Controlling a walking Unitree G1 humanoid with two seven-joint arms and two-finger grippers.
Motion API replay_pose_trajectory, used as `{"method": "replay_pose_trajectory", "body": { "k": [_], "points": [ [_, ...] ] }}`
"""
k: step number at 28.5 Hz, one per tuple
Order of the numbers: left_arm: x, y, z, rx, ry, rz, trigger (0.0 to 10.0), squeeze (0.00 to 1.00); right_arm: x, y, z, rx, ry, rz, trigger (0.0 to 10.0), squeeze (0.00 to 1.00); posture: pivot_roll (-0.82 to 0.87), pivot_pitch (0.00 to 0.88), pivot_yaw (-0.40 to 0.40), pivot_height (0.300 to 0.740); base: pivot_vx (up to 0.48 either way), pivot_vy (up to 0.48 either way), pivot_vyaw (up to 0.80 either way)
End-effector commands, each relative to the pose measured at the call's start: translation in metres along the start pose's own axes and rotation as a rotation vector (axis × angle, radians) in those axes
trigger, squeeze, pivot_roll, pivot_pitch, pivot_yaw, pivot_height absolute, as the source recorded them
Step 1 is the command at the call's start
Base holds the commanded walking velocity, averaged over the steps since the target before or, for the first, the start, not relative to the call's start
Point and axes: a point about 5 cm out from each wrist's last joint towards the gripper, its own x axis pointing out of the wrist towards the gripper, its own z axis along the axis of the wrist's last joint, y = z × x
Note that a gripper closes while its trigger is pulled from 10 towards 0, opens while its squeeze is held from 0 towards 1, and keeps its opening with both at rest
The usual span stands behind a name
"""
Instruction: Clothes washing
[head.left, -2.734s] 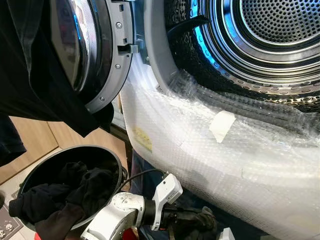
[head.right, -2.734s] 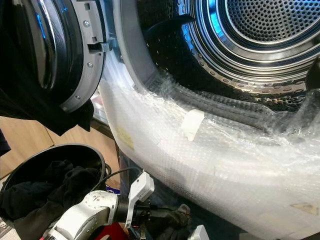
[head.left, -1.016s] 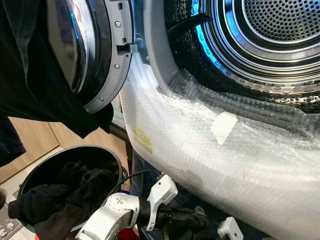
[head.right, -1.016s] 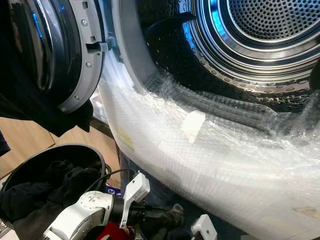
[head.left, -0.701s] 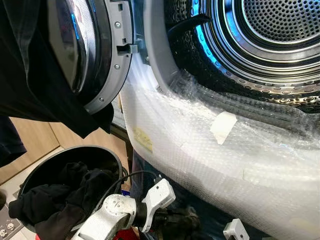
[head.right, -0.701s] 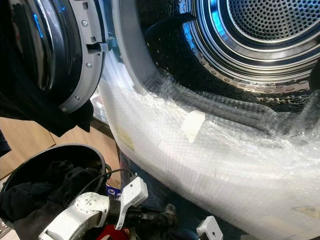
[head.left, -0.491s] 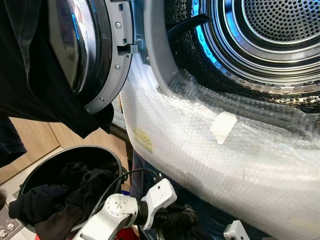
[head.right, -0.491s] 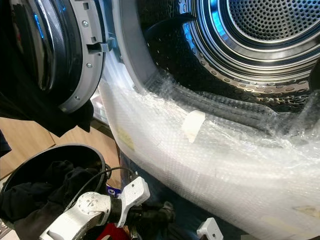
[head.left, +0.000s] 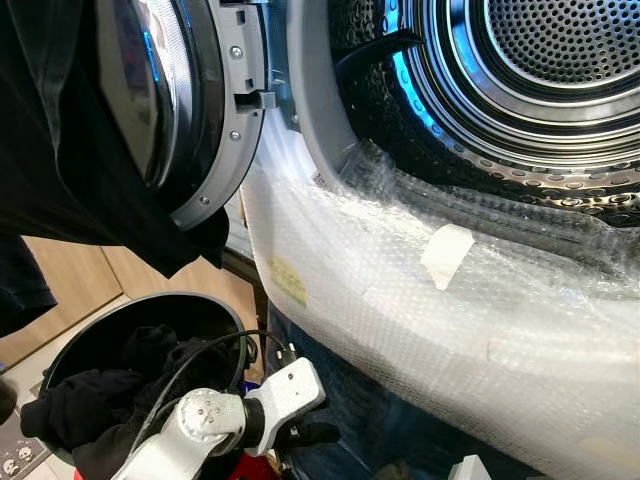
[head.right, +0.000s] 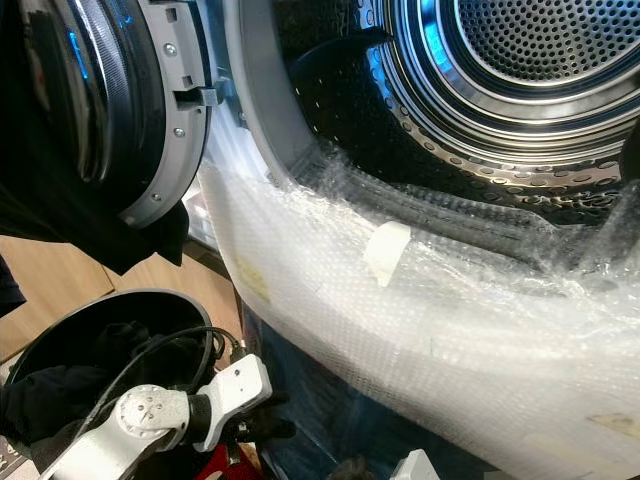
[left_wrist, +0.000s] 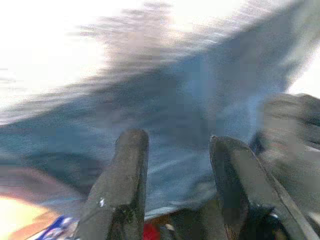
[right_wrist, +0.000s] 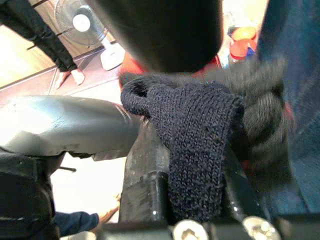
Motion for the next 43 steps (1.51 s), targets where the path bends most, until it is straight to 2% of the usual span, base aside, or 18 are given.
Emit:
{"method": "replay_pose_trajectory", "body": {
  "k": [1,2,3,4,5,6,8,9,11,13,14,16,21,27,35,36,39,43],
  "points": [
    [-0.008,0.026,-0.004,-0.014,-0.034,0.273,10.0,0.0,0.002,0.013,0.003,-0.037,0.023,0.07,0.0,0.0,0.03,0.0,-0.009,0.74,0.0,0.0,0.0],
    [-0.012,0.037,-0.008,-0.005,-0.039,0.406,10.0,0.0,0.002,0.017,0.005,-0.04,0.022,0.089,0.0,0.0,0.03,0.0,-0.011,0.74,0.0,0.0,0.0],
    [-0.012,0.037,-0.008,-0.005,-0.039,0.406,10.0,0.0,0.002,0.017,0.005,-0.04,0.022,0.089,0.0,0.0,0.03,0.0,-0.011,0.74,0.0,0.0,0.0],
    [-0.022,0.052,-0.015,0.046,-0.026,0.609,10.0,0.0,0.001,0.024,0.008,-0.055,0.02,0.114,0.0,0.0,0.02,0.0,-0.01,0.74,0.0,0.0,0.0],
    [-0.022,0.052,-0.015,0.046,-0.026,0.609,10.0,0.0,0.001,0.024,0.008,-0.055,0.02,0.114,0.0,0.0,0.02,0.0,-0.01,0.74,0.0,0.0,0.0],
    [-0.033,0.06,-0.015,0.121,-0.024,0.737,10.0,0.0,-0.001,0.029,0.011,-0.074,0.02,0.123,0.0,0.0,0.02,0.0,-0.013,0.74,0.0,0.0,0.0],
    [-0.049,0.068,-0.011,0.026,-0.097,0.898,10.0,0.0,-0.004,0.038,0.017,-0.091,0.018,0.148,0.0,0.0,0.02,0.0,-0.014,0.74,0.0,0.0,0.0],
    [-0.06,0.069,-0.016,-0.053,-0.122,1.002,10.0,0.0,-0.005,0.043,0.02,-0.098,0.015,0.157,0.0,0.0,0.02,0.0,-0.015,0.74,0.0,0.0,0.0],
    [-0.07,0.066,-0.032,-0.106,-0.127,1.087,10.0,0.0,-0.007,0.049,0.025,-0.116,0.01,0.164,0.0,0.0,0.01,0.0,-0.016,0.74,0.0,0.0,0.0],
    [-0.071,0.06,-0.038,-0.154,-0.193,1.06,10.0,0.0,-0.009,0.052,0.032,-0.129,-0.011,0.159,0.0,0.0,0.02,0.0,-0.021,0.74,0.0,0.0,0.0],
    [-0.068,0.054,-0.038,-0.091,-0.207,0.998,10.0,0.0,-0.011,0.057,0.043,-0.158,-0.041,0.176,0.0,0.0,0.02,0.0,-0.026,0.74,0.0,0.0,0.0],
    [-0.065,0.053,-0.04,-0.067,-0.194,0.995,10.0,0.0,-0.013,0.061,0.054,-0.179,-0.07,0.188,0.0,0.0,0.02,0.0,-0.026,0.74,0.0,0.0,0.0],
    [-0.061,0.058,-0.043,-0.084,-0.198,1.036,10.0,0.0,-0.024,0.076,0.11,-0.298,-0.266,0.227,0.0,0.0,-0.01,0.0,-0.017,0.74,0.0,0.0,0.0],
    [-0.054,0.056,-0.049,-0.09,-0.205,1.019,10.0,0.0,-0.041,0.075,0.174,-0.463,-0.491,0.226,0.0,0.0,0.0,0.0,-0.025,0.74,0.0,0.0,0.0],
    [-0.05,0.048,-0.06,-0.128,-0.184,1.02,10.0,0.0,-0.051,0.068,0.241,-0.547,-0.767,0.177,0.0,0.0,0.01,0.0,-0.03,0.74,0.0,0.0,0.0],
    [-0.05,0.049,-0.062,-0.232,-0.21,1.05,10.0,0.0,-0.055,0.069,0.258,-0.553,-0.848,0.202,0.0,0.0,0.01,0.0,-0.032,0.74,0.0,0.0,0.0],
    [-0.051,0.051,-0.063,-0.298,-0.233,1.074,10.0,0.0,-0.058,0.069,0.273,-0.559,-0.895,0.211,0.0,0.0,0.01,0.0,-0.026,0.74,0.0,0.0,0.0],
    [-0.048,0.053,-0.059,-0.247,-0.234,1.055,10.0,0.0,-0.07,0.064,0.318,-0.602,-1.077,0.139,0.0,0.0,0.02,0.0,-0.024,0.74,0.0,0.0,0.0]
  ]
}}
